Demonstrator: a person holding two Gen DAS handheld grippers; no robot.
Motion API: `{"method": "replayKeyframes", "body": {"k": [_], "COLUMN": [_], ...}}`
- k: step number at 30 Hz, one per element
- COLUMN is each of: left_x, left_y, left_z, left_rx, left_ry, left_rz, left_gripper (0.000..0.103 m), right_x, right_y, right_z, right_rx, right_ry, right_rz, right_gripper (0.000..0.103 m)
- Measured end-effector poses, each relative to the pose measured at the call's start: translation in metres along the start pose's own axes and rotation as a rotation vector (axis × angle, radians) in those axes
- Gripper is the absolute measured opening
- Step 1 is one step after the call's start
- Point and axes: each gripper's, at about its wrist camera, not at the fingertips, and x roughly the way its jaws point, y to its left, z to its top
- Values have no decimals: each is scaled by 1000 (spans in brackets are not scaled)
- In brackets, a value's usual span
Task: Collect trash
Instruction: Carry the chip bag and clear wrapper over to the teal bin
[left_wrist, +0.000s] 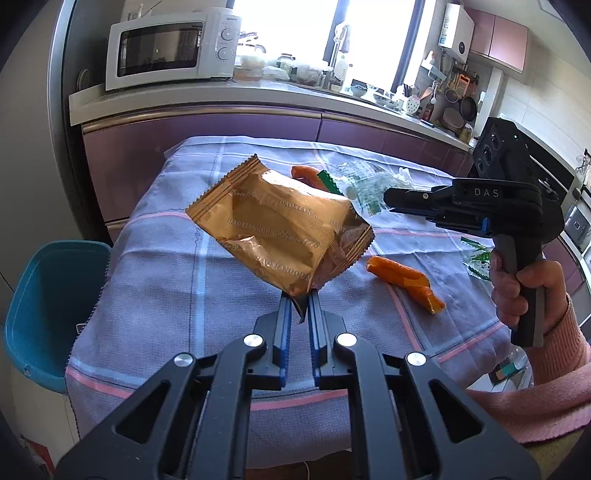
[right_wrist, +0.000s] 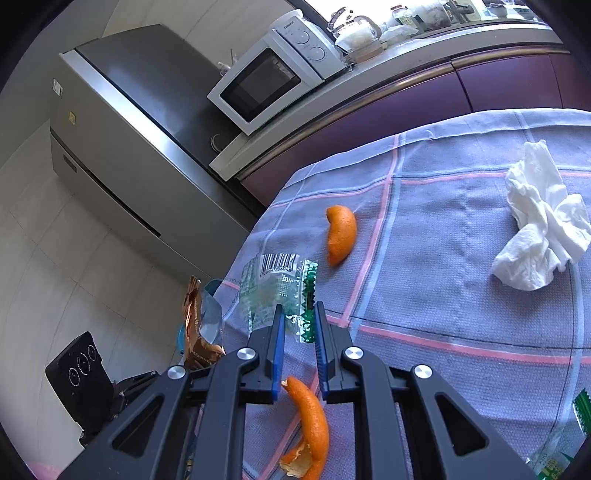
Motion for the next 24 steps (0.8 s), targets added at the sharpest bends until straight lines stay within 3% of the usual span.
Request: {"method": "replayKeyframes", "body": {"k": [24], "left_x": [-59], "left_y": [69], "left_z": [-5], "left_rx": [-125], "left_ry": [-95], "left_rz": [162], "left_gripper": [9], "right_x": [64], "right_y": [66], "right_z": [9], "right_rx": [-131], "right_ry": [103], "right_rz": [93], "right_gripper": [14]}}
